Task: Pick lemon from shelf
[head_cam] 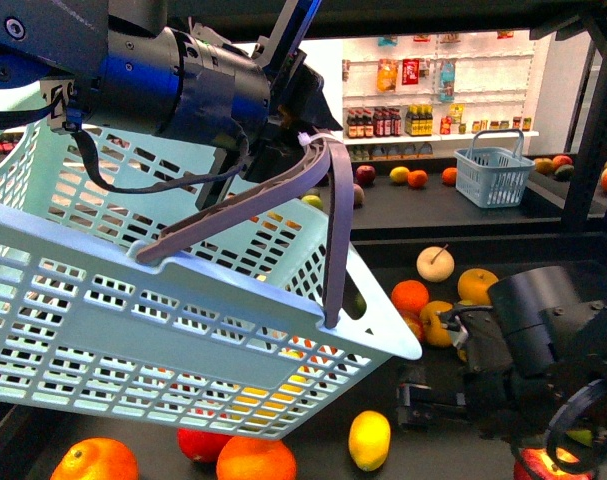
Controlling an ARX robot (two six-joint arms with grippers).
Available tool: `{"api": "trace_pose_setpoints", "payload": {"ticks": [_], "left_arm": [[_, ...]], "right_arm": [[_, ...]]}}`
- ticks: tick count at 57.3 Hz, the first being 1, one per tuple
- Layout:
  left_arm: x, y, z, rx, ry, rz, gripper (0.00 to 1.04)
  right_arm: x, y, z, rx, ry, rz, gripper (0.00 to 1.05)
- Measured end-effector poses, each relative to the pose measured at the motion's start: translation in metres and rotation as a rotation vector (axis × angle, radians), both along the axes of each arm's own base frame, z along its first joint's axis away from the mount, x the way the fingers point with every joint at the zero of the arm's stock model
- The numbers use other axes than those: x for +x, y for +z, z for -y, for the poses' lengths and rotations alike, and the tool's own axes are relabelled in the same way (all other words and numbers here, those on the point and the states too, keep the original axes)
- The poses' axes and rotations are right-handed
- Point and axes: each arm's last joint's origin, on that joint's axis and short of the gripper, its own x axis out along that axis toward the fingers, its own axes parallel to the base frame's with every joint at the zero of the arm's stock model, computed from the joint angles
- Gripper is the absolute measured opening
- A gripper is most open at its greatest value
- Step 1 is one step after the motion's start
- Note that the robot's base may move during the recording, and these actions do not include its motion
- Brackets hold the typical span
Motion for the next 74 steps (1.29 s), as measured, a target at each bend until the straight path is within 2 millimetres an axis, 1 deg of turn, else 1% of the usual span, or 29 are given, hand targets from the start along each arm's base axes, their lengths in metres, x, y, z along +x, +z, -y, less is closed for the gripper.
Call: {"api": "trace_pose_setpoints", "payload": {"ticks": [9,12,16,21,30,43,50,74], "left_arm": [[0.0,0.0,0.0,0.0,0.001,0.0,0.11],[0.0,0.0,0.0,0.0,0.001,0.0,0.11],[0.0,0.0,0.0,0.0,0.001,0.0,0.11],[0.0,0.0,0.0,0.0,0.001,0.0,0.11],[0.0,0.0,0.0,0.0,0.001,0.0,0.11],[0.0,0.0,0.0,0.003,0.002,0.003,0.11],[0.0,0.0,0.0,0.003,0.004,0.003,0.11],[0.0,0.0,0.0,0.002,0.0,0.002,0.11]], "right_arm": [[0.023,-0.014,-0.019,-0.048,-0.006,-0.001,0.97],[0.029,-0.018,-0.023,-0.058,-0.006,-0.004,0.97],[0.036,-0.028,-0.029,-0.074,-0.002,-0.007,0.97],[0.041,-0.04,-0.033,-0.094,0.007,-0.011,0.97],[0.048,-0.053,-0.037,-0.102,0.009,-0.014,0.97],[0.057,-0.06,-0.046,-0.114,0.026,-0.006,0.97],[0.06,-0.065,-0.047,-0.117,0.023,-0.009,0.97],[0.071,-0.068,-0.042,-0.062,-0.038,-0.047,0.97]]}}
